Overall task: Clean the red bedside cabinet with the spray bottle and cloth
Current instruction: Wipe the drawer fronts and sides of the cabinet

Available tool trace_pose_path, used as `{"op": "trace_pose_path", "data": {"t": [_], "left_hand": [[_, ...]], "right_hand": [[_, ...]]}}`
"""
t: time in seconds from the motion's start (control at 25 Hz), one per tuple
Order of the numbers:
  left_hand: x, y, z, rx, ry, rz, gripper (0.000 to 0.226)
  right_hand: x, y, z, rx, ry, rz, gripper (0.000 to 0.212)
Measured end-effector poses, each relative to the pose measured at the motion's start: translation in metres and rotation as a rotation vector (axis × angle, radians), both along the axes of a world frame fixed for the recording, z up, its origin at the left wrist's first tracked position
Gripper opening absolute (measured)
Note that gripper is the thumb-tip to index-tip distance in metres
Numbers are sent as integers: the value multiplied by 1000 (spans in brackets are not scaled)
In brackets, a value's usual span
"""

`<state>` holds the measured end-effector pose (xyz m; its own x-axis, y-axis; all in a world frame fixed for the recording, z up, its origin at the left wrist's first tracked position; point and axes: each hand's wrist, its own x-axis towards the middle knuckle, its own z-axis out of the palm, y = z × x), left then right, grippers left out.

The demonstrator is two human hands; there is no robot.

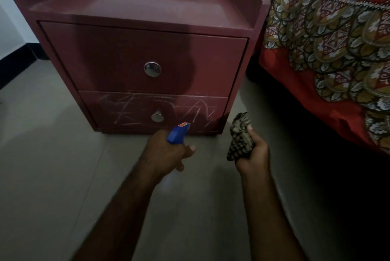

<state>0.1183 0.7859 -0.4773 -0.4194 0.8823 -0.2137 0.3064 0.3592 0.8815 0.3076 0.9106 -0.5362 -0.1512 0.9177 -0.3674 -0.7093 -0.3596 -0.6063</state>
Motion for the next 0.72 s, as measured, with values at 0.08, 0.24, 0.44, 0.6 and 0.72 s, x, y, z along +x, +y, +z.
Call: {"op": "trace_pose_path", "data": {"t": [0.08, 0.24, 0.44, 0.6, 0.72], "left_hand": [[0, 0, -3, -12, -4, 6, 33], [-5, 0, -3, 16, -35, 40, 25], [-9, -1, 0, 21, -39, 90, 27], [-11, -3, 0, 24, -52, 55, 22], [-14, -5, -2, 32, -67, 30, 20]], "right_hand": [[1, 2, -1, -10, 91, -27, 28], [-2, 2, -6, -11, 83, -9, 23], [-4, 5, -19, -30, 17, 49, 22], [-13, 14, -28, 17, -206, 53, 28], [-26, 19, -40, 11, -495, -19, 58]]}}
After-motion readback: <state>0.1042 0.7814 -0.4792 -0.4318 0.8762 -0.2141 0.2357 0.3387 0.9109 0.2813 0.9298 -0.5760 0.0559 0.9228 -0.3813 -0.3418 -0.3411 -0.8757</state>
